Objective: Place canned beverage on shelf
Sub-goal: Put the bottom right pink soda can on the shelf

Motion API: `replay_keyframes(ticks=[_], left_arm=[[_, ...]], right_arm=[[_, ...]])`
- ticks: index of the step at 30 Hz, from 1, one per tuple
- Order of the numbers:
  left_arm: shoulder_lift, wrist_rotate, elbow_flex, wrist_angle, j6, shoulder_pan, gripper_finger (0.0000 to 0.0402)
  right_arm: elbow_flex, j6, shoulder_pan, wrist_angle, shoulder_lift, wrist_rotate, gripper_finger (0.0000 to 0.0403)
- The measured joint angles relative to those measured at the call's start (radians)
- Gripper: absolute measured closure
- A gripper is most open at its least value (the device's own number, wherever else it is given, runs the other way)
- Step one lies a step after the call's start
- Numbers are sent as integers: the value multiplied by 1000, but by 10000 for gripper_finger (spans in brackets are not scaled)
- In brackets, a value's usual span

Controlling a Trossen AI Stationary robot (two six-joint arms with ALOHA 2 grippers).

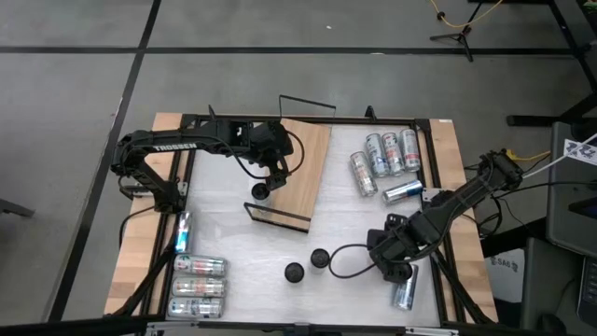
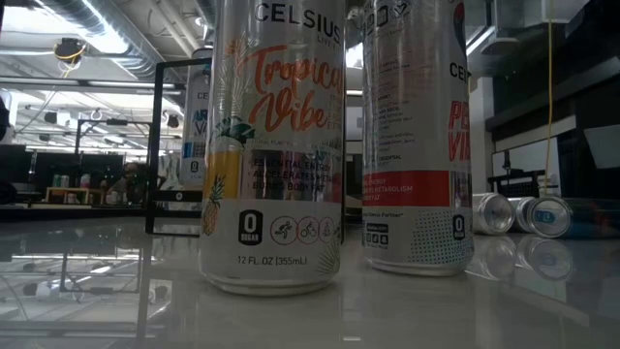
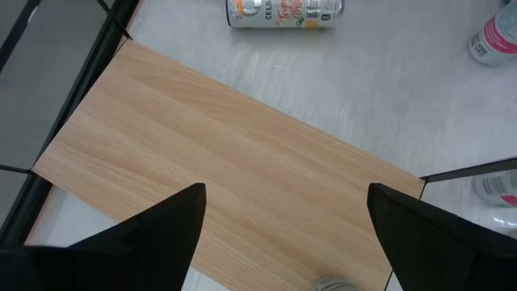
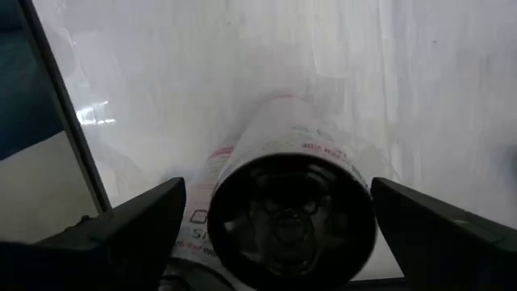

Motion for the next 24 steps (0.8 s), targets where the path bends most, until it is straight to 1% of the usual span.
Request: replay_keyframes(ticks=[4,16,19,24], left_arm=[[0,0,0,0,-1,0,66],[0,0,0,0,-1,0,66],[0,0,0,0,-1,0,66],[0,0,0,0,-1,0,66]], right_arm=[[0,0,0,-3,0,65,15],[0,-2,0,-11,0,53,17],[0,-2,0,-11,0,53,32],[0,-1,0,-10,0,52,78]])
